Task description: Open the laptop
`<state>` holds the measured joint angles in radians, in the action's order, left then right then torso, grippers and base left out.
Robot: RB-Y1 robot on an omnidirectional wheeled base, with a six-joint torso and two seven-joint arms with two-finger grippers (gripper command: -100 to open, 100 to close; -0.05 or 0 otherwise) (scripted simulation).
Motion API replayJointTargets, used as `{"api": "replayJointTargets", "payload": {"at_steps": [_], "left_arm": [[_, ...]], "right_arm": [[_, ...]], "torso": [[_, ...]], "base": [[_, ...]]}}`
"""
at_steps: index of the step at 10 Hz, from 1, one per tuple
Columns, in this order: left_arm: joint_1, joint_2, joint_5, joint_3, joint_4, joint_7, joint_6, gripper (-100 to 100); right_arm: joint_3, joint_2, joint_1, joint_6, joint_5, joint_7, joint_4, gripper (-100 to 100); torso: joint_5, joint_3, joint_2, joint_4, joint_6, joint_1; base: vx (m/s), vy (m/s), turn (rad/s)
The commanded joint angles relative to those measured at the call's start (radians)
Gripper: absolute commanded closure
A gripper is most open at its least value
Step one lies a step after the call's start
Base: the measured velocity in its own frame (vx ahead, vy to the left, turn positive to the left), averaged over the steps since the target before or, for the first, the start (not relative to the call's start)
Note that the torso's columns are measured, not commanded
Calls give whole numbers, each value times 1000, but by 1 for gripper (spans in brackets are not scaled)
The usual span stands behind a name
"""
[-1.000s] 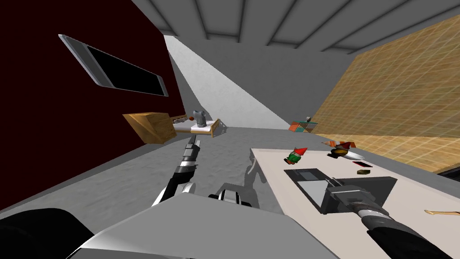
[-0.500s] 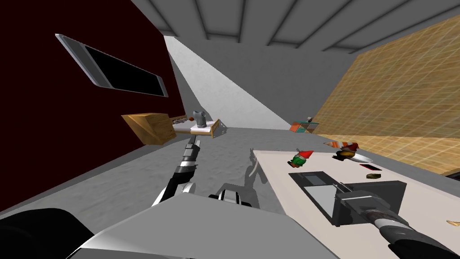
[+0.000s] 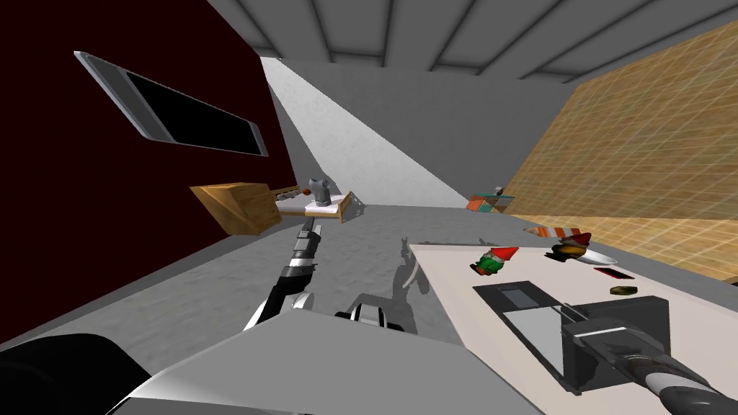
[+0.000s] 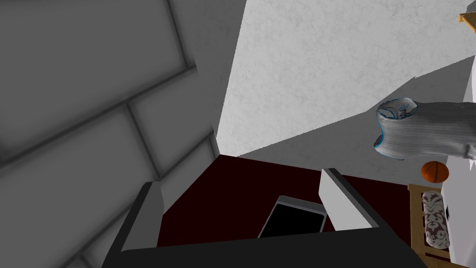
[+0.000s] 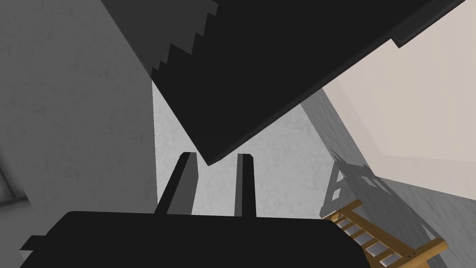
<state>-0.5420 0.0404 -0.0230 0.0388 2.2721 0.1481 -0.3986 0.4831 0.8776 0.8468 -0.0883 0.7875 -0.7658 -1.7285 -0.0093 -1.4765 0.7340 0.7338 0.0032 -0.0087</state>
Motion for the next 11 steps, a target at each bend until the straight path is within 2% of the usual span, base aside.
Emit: {"api": "replayJointTargets", "payload": {"at_steps": [1, 5, 6, 10, 11], "left_arm": [[0, 0, 0, 0, 0, 0, 0, 0], [0, 0, 0, 0, 0, 0, 0, 0], [0, 0, 0, 0, 0, 0, 0, 0], [0, 0, 0, 0, 0, 0, 0, 0], [0, 0, 0, 0, 0, 0, 0, 0]], "right_arm": [[-1, 23, 20, 2, -6, 10, 10, 100], [-10, 84, 146, -20, 4, 12, 35, 100], [-10, 84, 146, -20, 4, 12, 35, 100], [-20, 142, 265, -42, 13, 12, 59, 100], [-20, 142, 272, -42, 13, 12, 59, 100]], "torso": [[0, 1, 2, 0, -1, 1], [2, 0, 1, 1, 0, 3], [-2, 0, 0, -1, -2, 0], [-1, 3, 4, 1, 3, 0], [0, 3, 5, 1, 4, -1]], "base": [[45, 31, 1], [162, 26, -23], [124, 38, -18], [169, 39, -9], [131, 38, -25]]}}
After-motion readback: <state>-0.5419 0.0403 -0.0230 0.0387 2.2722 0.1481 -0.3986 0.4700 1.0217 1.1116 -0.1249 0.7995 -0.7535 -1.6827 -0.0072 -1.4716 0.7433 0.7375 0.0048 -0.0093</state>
